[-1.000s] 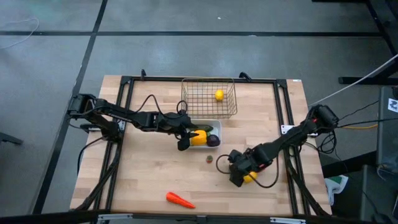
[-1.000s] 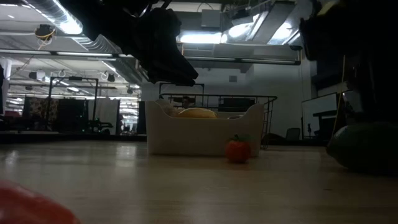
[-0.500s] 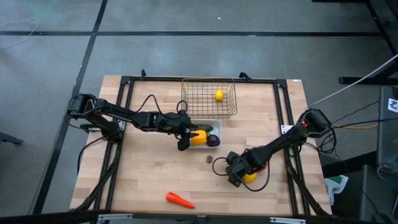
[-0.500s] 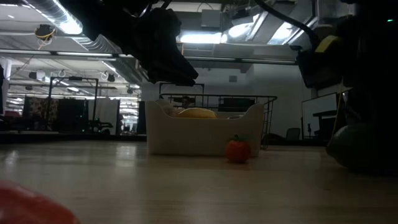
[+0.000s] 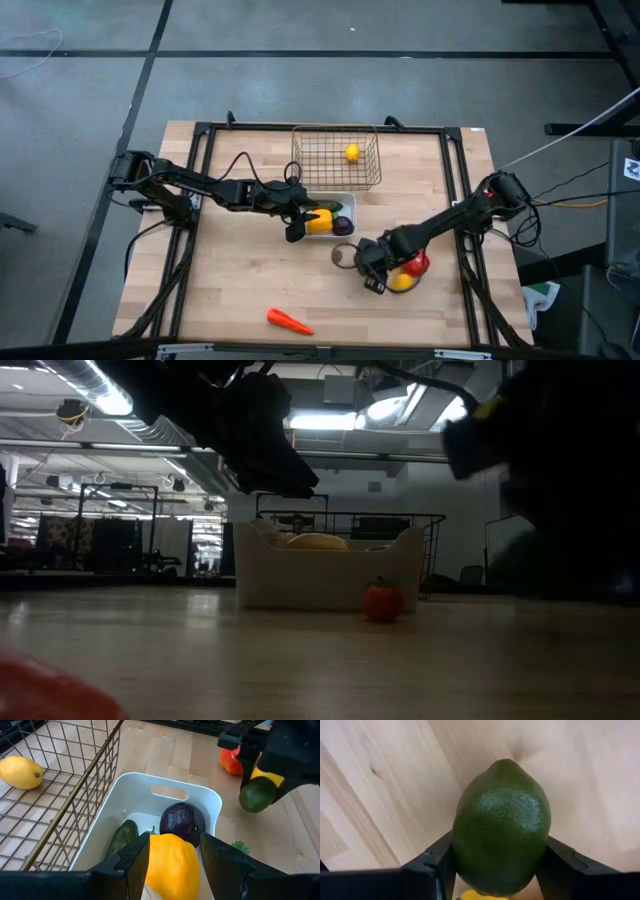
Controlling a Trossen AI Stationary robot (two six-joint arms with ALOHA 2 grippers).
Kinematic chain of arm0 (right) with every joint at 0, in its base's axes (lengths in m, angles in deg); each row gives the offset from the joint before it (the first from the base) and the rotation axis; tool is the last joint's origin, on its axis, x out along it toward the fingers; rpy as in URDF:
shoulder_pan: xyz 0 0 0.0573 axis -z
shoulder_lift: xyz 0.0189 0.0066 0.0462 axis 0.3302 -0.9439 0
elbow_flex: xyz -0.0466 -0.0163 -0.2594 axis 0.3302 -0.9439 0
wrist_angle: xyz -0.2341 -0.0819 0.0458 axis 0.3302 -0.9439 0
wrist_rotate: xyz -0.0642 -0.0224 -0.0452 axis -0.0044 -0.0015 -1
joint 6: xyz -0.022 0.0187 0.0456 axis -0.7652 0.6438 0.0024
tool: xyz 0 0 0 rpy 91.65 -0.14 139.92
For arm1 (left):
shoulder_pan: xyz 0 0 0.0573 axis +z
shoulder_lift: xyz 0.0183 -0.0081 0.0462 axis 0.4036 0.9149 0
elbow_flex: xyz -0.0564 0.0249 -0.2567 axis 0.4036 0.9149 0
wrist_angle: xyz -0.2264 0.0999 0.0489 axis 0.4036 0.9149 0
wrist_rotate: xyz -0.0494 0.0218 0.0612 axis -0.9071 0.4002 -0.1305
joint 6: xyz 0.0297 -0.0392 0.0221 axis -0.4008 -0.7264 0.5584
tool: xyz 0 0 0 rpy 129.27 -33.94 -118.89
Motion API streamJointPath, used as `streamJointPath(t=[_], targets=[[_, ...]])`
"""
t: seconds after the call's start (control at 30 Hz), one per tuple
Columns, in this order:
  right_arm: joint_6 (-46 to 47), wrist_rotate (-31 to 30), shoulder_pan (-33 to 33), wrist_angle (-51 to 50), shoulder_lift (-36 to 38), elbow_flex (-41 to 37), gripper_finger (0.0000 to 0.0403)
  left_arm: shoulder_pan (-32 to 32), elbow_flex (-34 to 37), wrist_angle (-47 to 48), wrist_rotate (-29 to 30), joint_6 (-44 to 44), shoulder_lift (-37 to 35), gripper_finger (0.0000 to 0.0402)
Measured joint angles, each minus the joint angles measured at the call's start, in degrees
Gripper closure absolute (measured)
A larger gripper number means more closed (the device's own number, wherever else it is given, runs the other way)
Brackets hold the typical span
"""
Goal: Sort produce into baskets
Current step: Put the green lime into the black wire basket
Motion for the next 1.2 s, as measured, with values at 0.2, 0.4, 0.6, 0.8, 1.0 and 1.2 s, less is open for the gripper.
streamJointPath(t=[0.2,0.4,0.6,0.8,1.0,1.2], targets=[[-13.8,-1.3,5.6,-10.3,0.1,8.9,0.0173,0.0,0.0,0.0,0.0,0.0,0.0,0.0231],[-28.8,-6.8,11.7,-20.7,0.1,18.9,0.0171,0.0,0.0,0.0,0.0,0.3,-0.4,0.0231],[-42.3,-14.2,18.7,-23.8,0.1,26.2,0.0170,0.0,0.0,0.8,0.0,0.6,-3.6,0.0231],[-53.5,-19.5,27.1,-19.9,0.2,28.4,0.0170,0.0,0.0,4.6,0.0,0.6,-8.9,0.0231],[-61.0,-18.9,35.8,-13.3,0.1,27.6,0.0169,0.0,-0.1,5.2,0.0,0.6,-12.6,0.0231],[-62.5,-13.8,42.8,-6.2,0.1,25.4,0.0169,0.0,-0.1,5.3,0.0,0.6,-13.4,0.0231]])
